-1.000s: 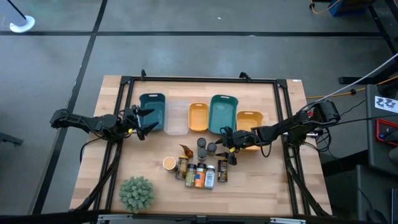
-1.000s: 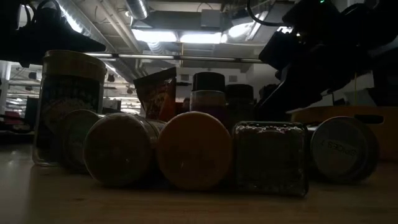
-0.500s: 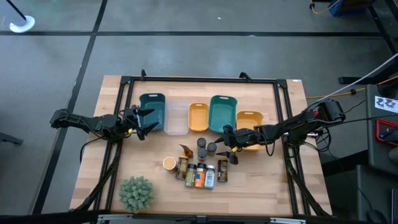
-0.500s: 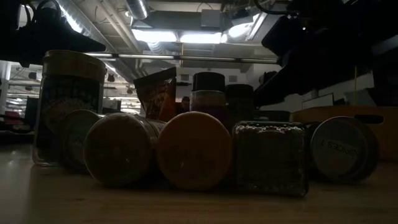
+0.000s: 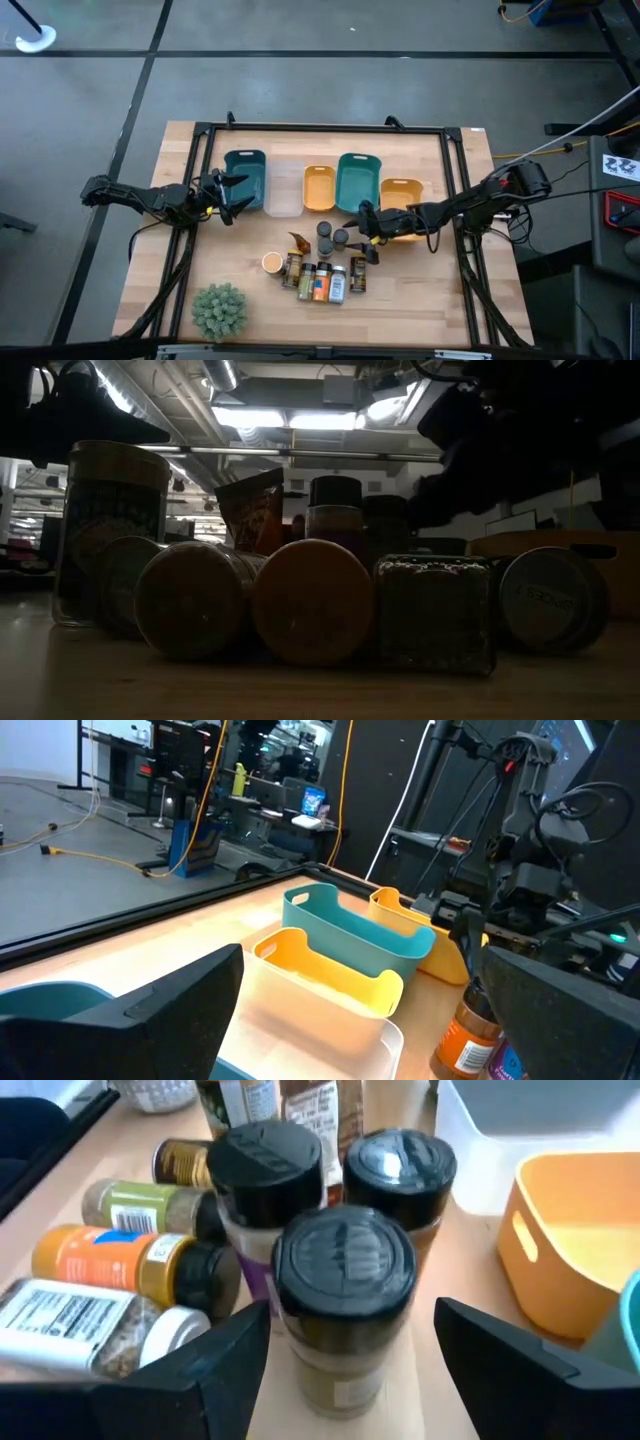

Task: Sort spices by type
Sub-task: Put the black seasoning bottle into the green bin

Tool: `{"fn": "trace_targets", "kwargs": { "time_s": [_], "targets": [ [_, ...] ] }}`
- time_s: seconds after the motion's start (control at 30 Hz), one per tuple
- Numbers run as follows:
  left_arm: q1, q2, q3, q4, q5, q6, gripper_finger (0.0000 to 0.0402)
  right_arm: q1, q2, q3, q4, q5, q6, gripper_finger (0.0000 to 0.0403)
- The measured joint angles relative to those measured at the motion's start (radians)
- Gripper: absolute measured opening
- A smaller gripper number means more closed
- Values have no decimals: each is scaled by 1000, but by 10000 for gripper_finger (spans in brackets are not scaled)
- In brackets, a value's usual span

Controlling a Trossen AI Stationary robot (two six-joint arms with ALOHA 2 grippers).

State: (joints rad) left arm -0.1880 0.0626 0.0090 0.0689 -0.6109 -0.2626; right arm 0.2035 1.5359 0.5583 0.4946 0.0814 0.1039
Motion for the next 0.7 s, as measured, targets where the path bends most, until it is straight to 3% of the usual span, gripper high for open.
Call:
{"fn": "trace_targets", "kwargs": {
  "time_s": [0.7],
  "targets": [
    [0, 3, 0, 0, 0, 0, 389, 0, 118, 86, 28, -5, -5, 280]
  ]
}}
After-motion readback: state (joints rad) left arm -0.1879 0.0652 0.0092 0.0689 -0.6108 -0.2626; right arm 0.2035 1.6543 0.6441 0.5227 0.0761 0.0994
